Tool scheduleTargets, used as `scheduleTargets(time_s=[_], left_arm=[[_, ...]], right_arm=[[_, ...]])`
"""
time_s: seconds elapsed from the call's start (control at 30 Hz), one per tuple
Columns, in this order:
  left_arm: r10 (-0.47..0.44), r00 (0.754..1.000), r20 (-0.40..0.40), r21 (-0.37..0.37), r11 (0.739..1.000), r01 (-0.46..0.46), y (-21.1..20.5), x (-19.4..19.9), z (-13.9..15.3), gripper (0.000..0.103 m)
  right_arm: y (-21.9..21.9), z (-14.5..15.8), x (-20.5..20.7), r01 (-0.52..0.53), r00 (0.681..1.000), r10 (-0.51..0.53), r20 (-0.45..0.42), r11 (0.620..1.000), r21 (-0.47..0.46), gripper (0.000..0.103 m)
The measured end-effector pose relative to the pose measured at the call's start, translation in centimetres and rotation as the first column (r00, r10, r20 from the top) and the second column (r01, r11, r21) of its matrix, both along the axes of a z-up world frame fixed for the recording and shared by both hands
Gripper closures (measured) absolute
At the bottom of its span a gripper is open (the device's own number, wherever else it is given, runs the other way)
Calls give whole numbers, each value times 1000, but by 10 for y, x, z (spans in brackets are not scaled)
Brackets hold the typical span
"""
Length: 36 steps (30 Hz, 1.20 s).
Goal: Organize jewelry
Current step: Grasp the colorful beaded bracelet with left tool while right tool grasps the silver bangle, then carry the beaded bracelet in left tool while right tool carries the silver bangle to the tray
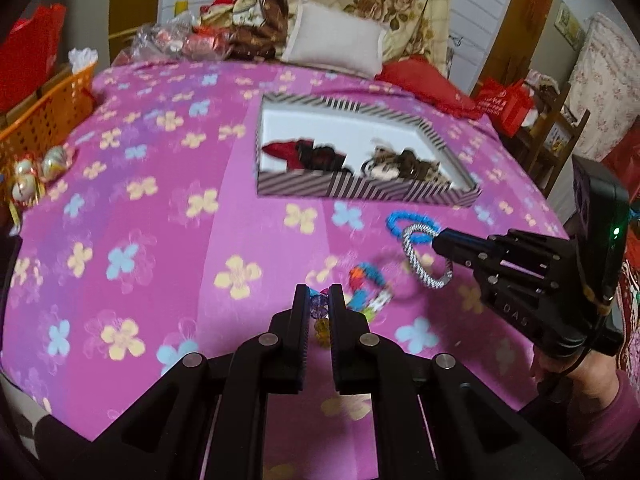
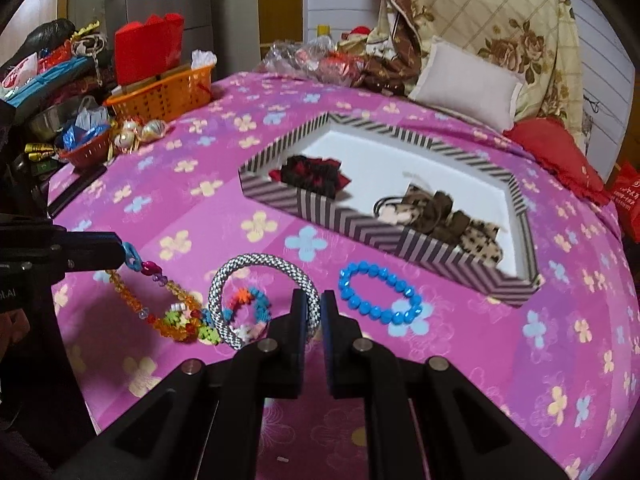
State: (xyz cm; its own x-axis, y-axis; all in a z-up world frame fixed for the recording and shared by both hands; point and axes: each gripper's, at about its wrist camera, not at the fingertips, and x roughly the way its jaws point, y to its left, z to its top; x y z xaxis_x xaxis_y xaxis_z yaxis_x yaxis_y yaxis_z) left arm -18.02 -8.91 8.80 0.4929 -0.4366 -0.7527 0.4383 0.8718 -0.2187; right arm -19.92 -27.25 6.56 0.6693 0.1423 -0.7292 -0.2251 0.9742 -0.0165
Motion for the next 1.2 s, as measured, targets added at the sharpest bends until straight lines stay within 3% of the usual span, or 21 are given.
scheduleTargets(time_s=[0.4,1.2], left_arm=[[10,997,71,7,1000,-11,-5,4,35,103],[2,994,113,51,999,-8,-32,16,43,103]], right_arm=[[-3,18,-6,8,999,-8,31,1000,5,96],[-18,20,-4,52,998,-53,26,998,31,96]])
